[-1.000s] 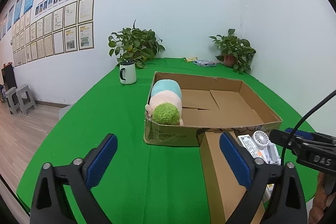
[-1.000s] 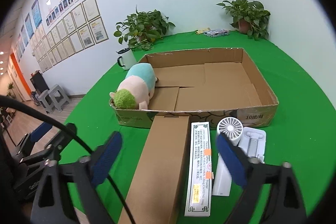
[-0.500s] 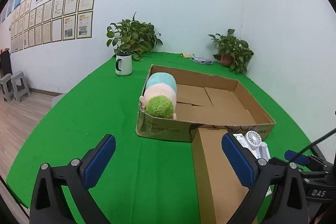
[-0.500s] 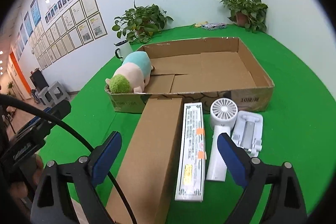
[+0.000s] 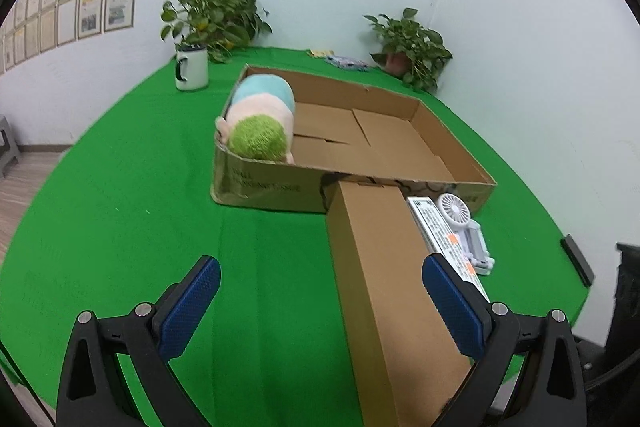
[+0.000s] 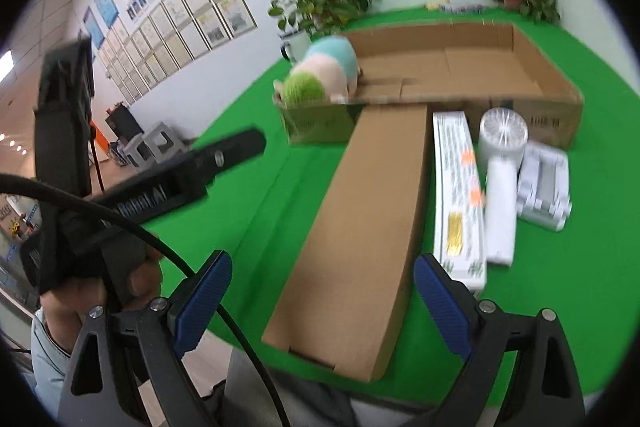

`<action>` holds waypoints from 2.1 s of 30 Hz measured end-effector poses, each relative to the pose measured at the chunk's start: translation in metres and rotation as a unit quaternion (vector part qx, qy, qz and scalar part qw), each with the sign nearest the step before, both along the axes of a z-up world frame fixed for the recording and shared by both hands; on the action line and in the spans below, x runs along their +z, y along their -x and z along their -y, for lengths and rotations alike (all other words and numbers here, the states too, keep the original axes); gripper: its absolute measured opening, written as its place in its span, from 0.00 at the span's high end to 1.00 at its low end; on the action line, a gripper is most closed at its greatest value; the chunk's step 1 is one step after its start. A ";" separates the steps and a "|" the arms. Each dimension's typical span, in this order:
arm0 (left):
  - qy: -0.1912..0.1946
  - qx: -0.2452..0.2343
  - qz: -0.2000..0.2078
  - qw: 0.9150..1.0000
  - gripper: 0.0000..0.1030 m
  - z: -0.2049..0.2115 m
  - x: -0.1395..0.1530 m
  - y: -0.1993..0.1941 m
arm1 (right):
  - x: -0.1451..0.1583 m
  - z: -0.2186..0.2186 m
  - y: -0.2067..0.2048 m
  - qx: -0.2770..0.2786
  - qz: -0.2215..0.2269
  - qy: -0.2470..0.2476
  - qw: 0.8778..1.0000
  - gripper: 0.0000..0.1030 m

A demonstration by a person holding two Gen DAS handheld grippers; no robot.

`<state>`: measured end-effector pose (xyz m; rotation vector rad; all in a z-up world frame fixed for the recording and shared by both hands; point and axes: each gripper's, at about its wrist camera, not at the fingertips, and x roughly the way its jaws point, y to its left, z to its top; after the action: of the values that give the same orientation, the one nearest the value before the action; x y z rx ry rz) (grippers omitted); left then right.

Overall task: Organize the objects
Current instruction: 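Move the left gripper to the end of the long cardboard panel, then grasp the cardboard panel end with the left gripper and lift it upright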

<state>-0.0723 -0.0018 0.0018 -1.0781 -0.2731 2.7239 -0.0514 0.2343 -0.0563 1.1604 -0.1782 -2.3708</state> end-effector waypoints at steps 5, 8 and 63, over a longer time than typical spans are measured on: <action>-0.026 -0.029 0.034 0.999 0.01 -0.002 -0.018 0.008 | -0.012 0.011 -0.009 0.002 0.003 -0.037 0.999 0.10; -0.047 -0.040 0.061 0.996 0.03 0.000 -0.033 0.016 | -0.016 0.015 -0.012 0.001 0.003 -0.051 0.999 0.10; -0.230 -0.144 0.225 0.936 0.15 -0.026 -0.078 0.070 | -0.016 0.014 -0.025 0.009 0.008 -0.025 1.000 0.14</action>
<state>-0.1423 0.0240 -0.0761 -1.4385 -0.7161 1.9883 -0.0259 0.2205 -0.0723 1.2007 -0.1135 -2.3628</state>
